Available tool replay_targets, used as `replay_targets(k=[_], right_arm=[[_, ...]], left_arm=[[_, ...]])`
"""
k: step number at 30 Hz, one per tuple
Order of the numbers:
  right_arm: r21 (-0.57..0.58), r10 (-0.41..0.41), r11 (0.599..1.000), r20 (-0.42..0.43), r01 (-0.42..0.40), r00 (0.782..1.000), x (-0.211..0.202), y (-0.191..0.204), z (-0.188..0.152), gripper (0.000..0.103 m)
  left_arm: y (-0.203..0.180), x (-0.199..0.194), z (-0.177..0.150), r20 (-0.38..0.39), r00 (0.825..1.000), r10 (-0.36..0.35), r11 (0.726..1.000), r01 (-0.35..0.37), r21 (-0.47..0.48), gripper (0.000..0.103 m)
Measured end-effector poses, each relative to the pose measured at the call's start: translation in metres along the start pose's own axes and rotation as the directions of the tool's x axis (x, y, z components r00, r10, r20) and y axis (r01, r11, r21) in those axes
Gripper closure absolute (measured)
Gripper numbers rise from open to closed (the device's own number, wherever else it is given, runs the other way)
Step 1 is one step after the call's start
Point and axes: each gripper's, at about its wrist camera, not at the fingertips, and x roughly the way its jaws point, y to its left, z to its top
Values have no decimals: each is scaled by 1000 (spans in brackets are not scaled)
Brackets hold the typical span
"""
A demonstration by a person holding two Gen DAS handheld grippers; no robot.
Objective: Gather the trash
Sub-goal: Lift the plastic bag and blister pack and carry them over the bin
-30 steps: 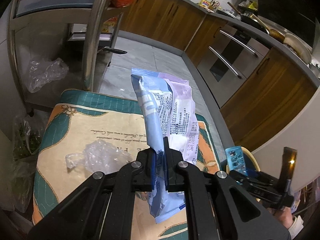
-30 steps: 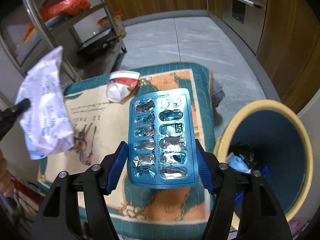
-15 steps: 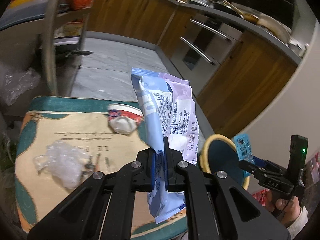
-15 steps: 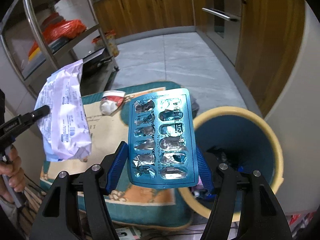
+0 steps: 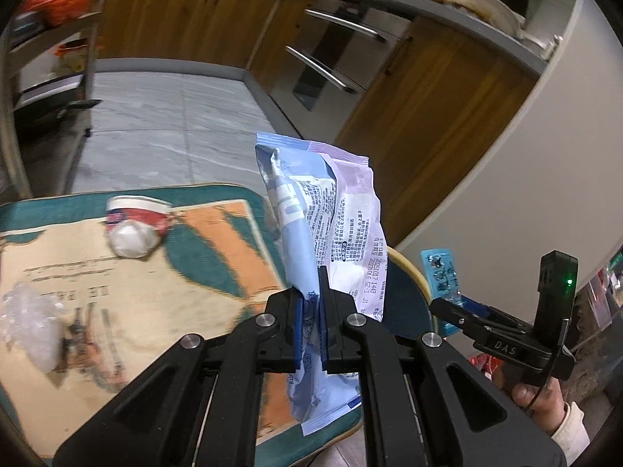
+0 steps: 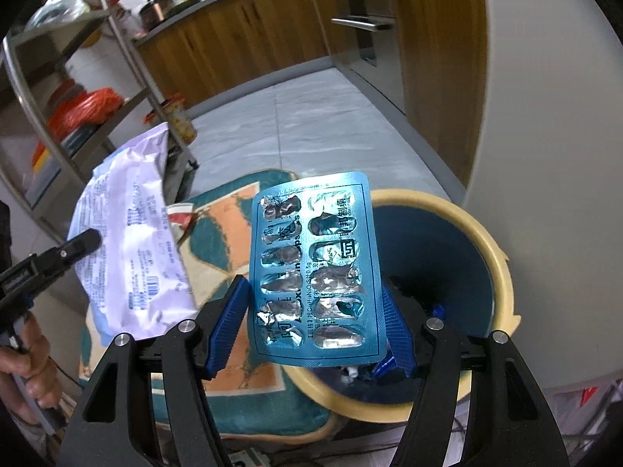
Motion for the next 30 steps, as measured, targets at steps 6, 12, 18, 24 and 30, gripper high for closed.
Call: replay_targets(k=[6,12,18,24,30], right_arm=[[31,-35,999,-23,35,999,5,-21,-5,36],[49,-63,997,-52,66,997,11,-33,-9,36],[22,-95,995,-118,98,988,28,-33,-15,36],[-23,-116,993,-177,114,977,43,-28,-20,36],[-59,-131,991,-216,122,967,53,-22,-21,36]], left_arm=[[-32,47,-7,-72,997,-19,998,22,52,98],[-55,79,-14,-112,994,-14,995,25,99,97],[-67,113,-21,-168,986,8,993,12,116,97],[-67,137,-35,-225,974,30,994,-5,108,97],[-71,149,-41,-246,967,64,993,-38,112,94]])
